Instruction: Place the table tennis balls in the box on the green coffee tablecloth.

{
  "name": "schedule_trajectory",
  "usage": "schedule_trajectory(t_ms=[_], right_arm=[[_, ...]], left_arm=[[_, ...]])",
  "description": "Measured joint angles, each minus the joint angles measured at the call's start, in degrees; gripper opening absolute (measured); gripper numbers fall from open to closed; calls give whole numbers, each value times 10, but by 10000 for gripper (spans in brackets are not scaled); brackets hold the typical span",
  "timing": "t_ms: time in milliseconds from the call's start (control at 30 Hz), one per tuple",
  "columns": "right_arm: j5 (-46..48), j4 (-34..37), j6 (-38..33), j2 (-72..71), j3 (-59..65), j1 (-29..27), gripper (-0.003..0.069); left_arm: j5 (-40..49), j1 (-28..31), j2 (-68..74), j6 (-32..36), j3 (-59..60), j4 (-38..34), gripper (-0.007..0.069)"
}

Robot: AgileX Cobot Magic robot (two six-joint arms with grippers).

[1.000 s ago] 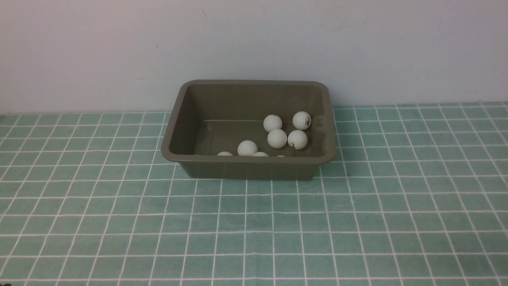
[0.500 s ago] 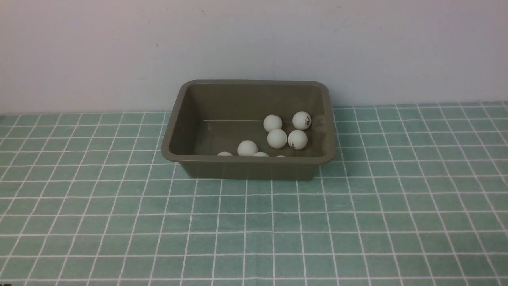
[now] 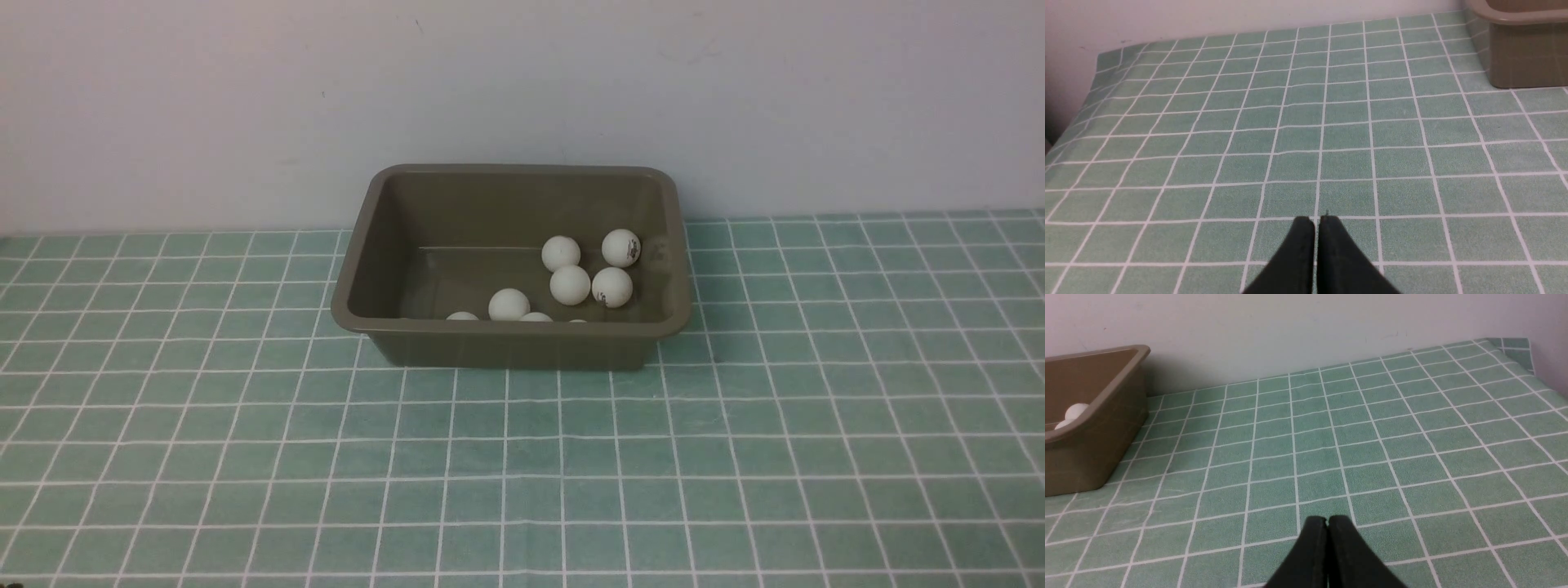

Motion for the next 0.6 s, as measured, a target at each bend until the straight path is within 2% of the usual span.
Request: schedule_trajectory(t_ms=[600], right_arm=[[0, -1, -5, 0, 0, 0, -10]], left_arm=[[0, 0, 0, 0, 0, 0, -4]])
